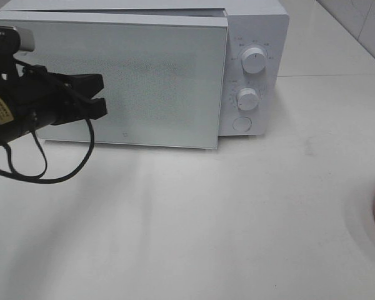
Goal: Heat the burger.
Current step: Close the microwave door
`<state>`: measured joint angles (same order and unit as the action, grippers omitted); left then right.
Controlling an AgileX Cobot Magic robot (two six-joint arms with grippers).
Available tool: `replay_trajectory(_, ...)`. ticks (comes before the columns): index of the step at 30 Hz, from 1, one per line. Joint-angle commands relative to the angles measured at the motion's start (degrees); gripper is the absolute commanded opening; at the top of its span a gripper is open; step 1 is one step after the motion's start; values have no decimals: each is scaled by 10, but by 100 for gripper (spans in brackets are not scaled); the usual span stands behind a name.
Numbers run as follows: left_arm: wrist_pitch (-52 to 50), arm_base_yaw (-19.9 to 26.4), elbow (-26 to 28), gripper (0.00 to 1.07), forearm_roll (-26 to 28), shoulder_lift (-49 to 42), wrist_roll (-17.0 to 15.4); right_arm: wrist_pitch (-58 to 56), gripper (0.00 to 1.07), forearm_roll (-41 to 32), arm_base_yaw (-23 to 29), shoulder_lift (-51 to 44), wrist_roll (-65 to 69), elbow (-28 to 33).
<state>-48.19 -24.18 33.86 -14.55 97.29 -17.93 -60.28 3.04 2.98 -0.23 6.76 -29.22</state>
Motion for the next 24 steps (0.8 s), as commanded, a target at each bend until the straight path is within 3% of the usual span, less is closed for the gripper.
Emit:
replay_trajectory(1,29,-24,43,0,27,15,2,5,76,-2,-4,-15,-7,0)
replay_trajectory(24,96,-95,231,0,87,113,3,5,76,-2,-4,-15,-6,0)
